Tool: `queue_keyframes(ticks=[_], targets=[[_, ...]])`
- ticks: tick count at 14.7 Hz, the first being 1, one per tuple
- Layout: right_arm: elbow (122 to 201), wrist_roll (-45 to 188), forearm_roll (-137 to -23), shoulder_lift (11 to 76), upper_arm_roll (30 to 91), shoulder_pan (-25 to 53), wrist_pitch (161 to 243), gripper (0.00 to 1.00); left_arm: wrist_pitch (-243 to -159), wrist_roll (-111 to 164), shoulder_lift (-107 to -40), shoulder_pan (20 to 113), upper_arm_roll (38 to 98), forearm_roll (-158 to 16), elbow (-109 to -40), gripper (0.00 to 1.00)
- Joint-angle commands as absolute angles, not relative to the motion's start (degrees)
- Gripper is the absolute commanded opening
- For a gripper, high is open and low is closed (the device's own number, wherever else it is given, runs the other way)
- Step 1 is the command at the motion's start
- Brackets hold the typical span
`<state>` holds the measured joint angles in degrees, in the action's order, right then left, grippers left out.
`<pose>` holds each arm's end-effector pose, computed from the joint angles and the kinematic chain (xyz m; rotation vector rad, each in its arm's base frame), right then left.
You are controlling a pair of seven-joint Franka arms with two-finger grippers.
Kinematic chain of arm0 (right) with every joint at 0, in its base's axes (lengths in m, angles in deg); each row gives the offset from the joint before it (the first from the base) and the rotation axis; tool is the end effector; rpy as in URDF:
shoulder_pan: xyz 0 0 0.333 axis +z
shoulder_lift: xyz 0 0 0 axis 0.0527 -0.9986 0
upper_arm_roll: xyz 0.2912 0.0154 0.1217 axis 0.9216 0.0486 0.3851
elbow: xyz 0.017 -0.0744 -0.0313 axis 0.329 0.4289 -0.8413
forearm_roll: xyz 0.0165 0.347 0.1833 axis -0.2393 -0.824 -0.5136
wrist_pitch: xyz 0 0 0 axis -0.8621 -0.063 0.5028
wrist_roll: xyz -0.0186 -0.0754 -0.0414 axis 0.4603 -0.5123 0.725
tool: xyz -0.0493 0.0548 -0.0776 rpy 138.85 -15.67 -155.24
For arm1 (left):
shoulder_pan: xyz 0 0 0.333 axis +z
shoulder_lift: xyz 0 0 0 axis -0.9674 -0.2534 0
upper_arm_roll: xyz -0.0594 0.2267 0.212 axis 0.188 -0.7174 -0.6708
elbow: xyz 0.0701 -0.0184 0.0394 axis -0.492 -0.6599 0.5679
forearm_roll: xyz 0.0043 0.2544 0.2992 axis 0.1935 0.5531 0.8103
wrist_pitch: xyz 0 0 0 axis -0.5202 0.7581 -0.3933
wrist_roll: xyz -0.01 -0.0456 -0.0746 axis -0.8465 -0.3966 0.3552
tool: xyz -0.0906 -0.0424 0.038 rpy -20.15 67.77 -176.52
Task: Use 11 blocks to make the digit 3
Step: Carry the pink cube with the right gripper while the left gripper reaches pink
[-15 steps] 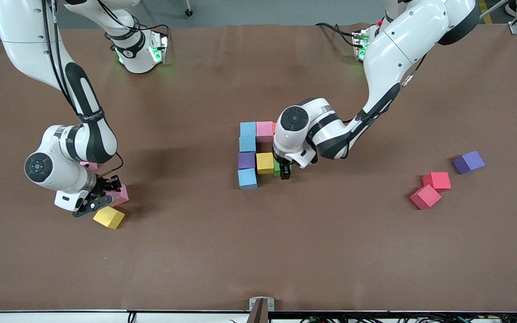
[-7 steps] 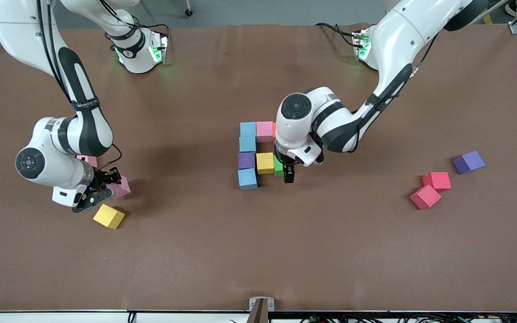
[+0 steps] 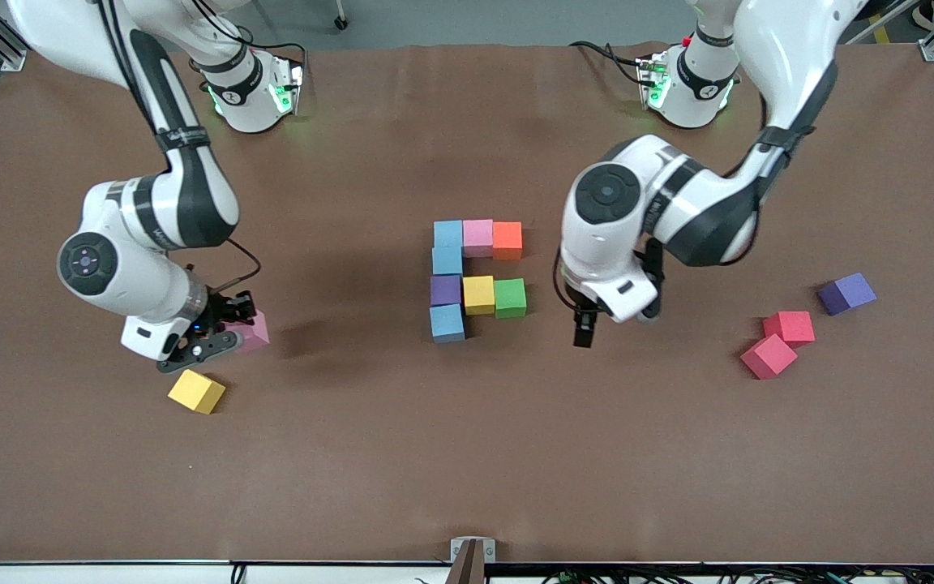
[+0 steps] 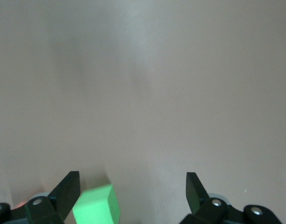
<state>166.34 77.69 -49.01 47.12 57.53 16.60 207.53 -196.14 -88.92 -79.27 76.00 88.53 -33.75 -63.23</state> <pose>0.6194 0.1367 0.3464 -3.0515 -0.5387 0.0702 0.5963 -0.3338 0.3842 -2.4242 -1.9314 -0.1886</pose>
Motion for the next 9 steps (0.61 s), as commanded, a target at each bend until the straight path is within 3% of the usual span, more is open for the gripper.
queue_keyframes(ticks=[1,4,9], targets=[[156.27,70.0,-49.84,40.66,57.21,20.17,204.85,0.22,-194.66,-78.32,-79.78,80.14,88.91,-34.7,-62.05,1.0],[145.01,64.28,-53.07,31.87,57.21,23.6,201.77,0.22,-194.66,-66.73,-79.78,85.06,89.0,-34.7,-61.97,1.0],[131.03,55.93,-54.85,18.59,57.21,28.61,204.74,0.22,-194.66,-45.9,-80.48,92.71,88.82,-34.7,-60.74,1.0]])
